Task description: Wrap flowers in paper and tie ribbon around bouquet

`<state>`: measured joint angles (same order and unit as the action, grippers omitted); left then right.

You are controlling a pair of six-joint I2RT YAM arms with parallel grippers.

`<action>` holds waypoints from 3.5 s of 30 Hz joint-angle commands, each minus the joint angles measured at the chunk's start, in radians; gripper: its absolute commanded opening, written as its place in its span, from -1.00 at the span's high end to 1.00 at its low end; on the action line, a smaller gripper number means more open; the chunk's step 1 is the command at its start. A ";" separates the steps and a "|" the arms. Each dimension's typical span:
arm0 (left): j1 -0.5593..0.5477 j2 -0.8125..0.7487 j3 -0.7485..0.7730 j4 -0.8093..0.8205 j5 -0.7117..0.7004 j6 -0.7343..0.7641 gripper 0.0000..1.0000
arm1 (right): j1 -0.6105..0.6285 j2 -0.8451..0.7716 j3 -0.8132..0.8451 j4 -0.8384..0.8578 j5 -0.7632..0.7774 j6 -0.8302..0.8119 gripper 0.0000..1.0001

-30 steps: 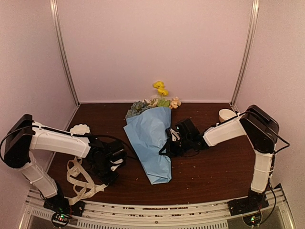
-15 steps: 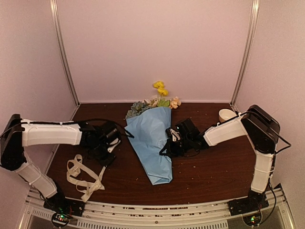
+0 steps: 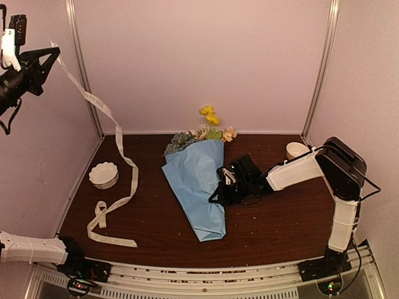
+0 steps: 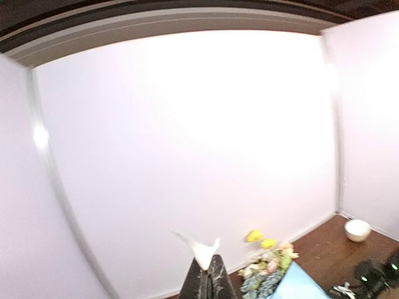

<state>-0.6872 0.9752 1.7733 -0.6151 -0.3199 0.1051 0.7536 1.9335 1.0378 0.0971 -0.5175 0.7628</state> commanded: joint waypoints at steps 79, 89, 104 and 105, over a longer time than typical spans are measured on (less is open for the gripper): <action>0.144 1.003 -0.776 1.008 0.910 -0.951 1.00 | 0.247 -0.500 -0.194 -0.428 0.125 -0.495 0.18; 0.142 0.984 -0.751 0.961 0.913 -0.925 1.00 | 0.453 -0.391 -0.215 -0.450 0.322 -0.517 -0.03; 0.142 0.914 -0.713 0.912 0.914 -0.910 1.00 | 0.495 -0.289 -0.201 -0.489 0.471 -0.511 1.00; 0.141 0.912 -0.711 0.910 0.914 -0.910 1.00 | 0.485 -0.290 -0.207 -0.497 0.483 -0.502 1.00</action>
<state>-0.5415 1.9347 1.0279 0.2745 0.5865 -0.8246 1.2503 1.6424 0.8459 -0.3508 -0.1379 0.2390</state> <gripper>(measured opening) 0.013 0.012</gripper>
